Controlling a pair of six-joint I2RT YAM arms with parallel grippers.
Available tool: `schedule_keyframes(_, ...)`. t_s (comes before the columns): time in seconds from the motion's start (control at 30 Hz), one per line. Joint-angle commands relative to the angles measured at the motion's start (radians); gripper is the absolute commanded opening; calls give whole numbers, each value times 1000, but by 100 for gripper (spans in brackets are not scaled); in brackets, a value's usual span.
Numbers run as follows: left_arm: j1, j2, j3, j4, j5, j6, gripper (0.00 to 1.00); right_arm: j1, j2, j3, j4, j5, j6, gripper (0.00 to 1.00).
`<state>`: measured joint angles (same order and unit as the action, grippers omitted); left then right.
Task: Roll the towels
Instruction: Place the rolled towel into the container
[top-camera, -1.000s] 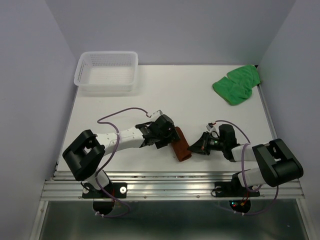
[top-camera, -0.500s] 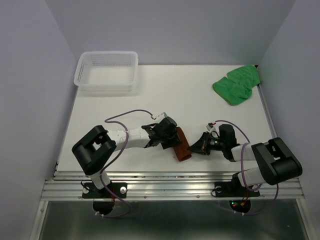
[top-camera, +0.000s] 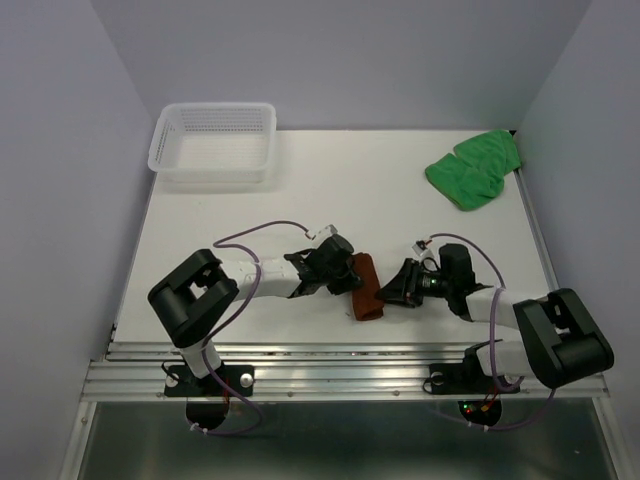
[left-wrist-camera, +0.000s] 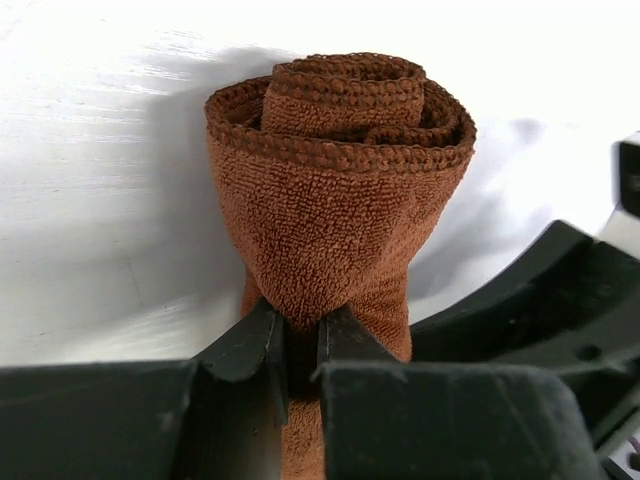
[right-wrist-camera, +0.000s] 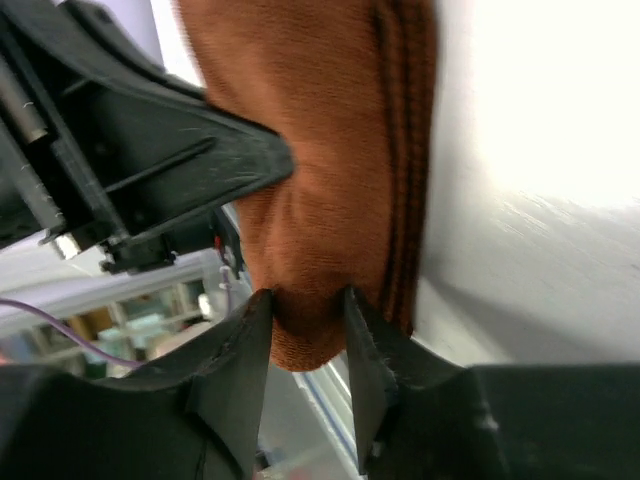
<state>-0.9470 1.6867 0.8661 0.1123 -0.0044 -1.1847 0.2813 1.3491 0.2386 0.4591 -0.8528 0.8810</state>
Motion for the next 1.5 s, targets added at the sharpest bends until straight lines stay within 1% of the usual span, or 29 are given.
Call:
schedule_keyframes(0.0, -1, 15, -18, 12, -3, 74, 0, -2, -123, 100, -251, 44, -178, 47)
schedule_keyframes(0.07, 1, -5, 2, -2, -51, 106, 0, -2, -230, 139, -337, 66, -221, 54)
schedule_keyframes(0.1, 4, -15, 11, -6, -65, 135, 0, -2, -266, 177, -411, 87, -255, 64)
schedule_keyframes(0.17, 10, -57, 28, -19, -100, 218, 0, -2, -364, 214, -479, 109, -274, 75)
schedule_keyframes(0.2, 14, -76, 31, -23, -109, 243, 0, -2, -395, 229, -508, 122, -277, 78)
schedule_keyframes(0.27, 31, -137, 36, -8, -117, 350, 0, -2, -477, 266, -571, 164, -281, 83)
schedule_keyframes(0.3, 39, -157, 40, -16, -121, 376, 0, -2, -499, 289, -606, 191, -286, 88)
schedule_keyframes(0.33, 59, -198, 53, -11, -102, 472, 0, -2, -519, 300, -620, 204, -289, 89)
schedule_keyframes(0.4, 86, -237, 70, -29, -88, 538, 0, -2, -567, 318, -648, 233, -289, 90)
schedule_keyframes(0.53, 195, -297, 129, -51, 38, 701, 0, -2, -610, 347, -701, 302, -284, 90)
schedule_keyframes(0.6, 278, -318, 200, -76, 90, 804, 0, -2, -617, 363, -715, 328, -281, 90)
schedule_keyframes(0.67, 327, -337, 287, -109, 74, 847, 0, -2, -616, 378, -724, 340, -284, 90)
schedule_keyframes(0.7, 376, -338, 327, -111, 96, 887, 0, -2, -613, 381, -732, 350, -292, 91)
schedule_keyframes(0.73, 398, -340, 394, -149, 107, 965, 0, -2, -610, 386, -740, 368, -298, 91)
schedule_keyframes(0.77, 418, -338, 424, -152, 87, 980, 0, -2, -607, 390, -744, 380, -300, 91)
schedule_keyframes(0.8, 471, -332, 459, -158, 112, 1008, 0, -2, -605, 393, -754, 400, -306, 92)
schedule_keyframes(0.83, 497, -322, 526, -167, 139, 1051, 0, -2, -598, 396, -758, 408, -309, 91)
schedule_keyframes(0.93, 589, -239, 658, -229, 216, 1094, 0, -2, -590, 400, -766, 451, -306, 92)
schedule_keyframes(0.97, 647, -179, 751, -274, 234, 1112, 0, -2, -587, 401, -770, 465, -306, 92)
schedule_keyframes(1.0, 678, -145, 804, -301, 312, 1131, 0, -2, -581, 401, -771, 474, -306, 92)
schedule_keyframes(1.03, 732, -110, 900, -345, 351, 1145, 0, -2, -578, 404, -771, 485, -304, 92)
schedule_keyframes(1.1, 777, -1, 1008, -399, 470, 1185, 0, -2, -564, 406, -771, 500, -303, 92)
schedule_keyframes(1.13, 813, 75, 1116, -449, 525, 1210, 0, -2, -556, 409, -771, 520, -300, 92)
schedule_keyframes(1.23, 855, 207, 1308, -543, 619, 1251, 0, -2, -529, 413, -771, 544, -294, 95)
schedule_keyframes(1.27, 876, 299, 1452, -607, 654, 1255, 0, -2, -519, 413, -771, 552, -292, 98)
schedule_keyframes(1.3, 889, 338, 1514, -631, 681, 1264, 0, -2, -499, 416, -771, 561, -289, 100)
schedule_keyframes(1.33, 901, 376, 1559, -637, 699, 1251, 0, -2, -487, 419, -771, 566, -289, 100)
schedule_keyframes(1.37, 912, 430, 1615, -628, 752, 1238, 0, -2, -478, 419, -769, 572, -287, 100)
schedule_keyframes(1.47, 939, 482, 1608, -551, 851, 1192, 0, -2, -440, 427, -769, 595, -283, 100)
